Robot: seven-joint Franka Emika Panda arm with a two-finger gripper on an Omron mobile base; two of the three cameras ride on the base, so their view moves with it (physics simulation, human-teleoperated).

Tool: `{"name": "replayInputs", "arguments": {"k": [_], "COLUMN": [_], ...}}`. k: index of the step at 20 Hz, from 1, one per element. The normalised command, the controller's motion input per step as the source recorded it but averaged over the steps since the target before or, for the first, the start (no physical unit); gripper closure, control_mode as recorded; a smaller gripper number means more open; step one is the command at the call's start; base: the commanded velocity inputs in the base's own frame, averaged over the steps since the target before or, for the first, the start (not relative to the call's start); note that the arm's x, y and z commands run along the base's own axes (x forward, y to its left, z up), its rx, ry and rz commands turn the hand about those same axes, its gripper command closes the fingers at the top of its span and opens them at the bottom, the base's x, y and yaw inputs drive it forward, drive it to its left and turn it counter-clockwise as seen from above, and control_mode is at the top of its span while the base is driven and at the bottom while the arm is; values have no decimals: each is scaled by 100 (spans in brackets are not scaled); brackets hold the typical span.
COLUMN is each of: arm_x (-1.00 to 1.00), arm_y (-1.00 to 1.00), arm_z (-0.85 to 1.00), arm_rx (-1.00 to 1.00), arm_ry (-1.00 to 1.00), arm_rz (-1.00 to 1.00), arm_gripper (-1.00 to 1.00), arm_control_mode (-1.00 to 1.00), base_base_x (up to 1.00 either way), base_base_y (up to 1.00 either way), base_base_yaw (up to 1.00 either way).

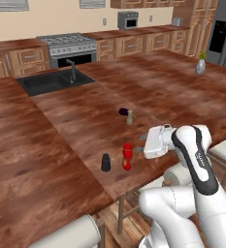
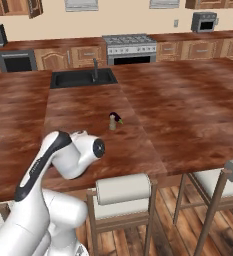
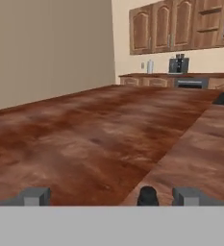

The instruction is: Move the ketchup and shaker from the cabinet to the dining counter.

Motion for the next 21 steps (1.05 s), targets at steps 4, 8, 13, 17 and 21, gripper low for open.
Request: {"name": "replayInputs", "arguments": {"k": [4,8,13,17,21], "arm_x": [-30,-52,-57,-59,-66], "arm_y": [0,-1,-2,-8,-3], "arm_z": [48,37,29,23,0], "arm_rx": [0,0,0,-3,-11], "arm_ry": [30,23,19,14,5], "arm_rz": [-14,-9,-7,-7,-8], "arm_gripper": [-100,-100,-100,-100,-100], "arm_control_mode": [-100,-100,-100,-100,-100], "base_base_x": [0,0,0,0,0], "base_base_y": [0,0,0,0,0], "base_base_yaw": [0,0,0,0,0]}}
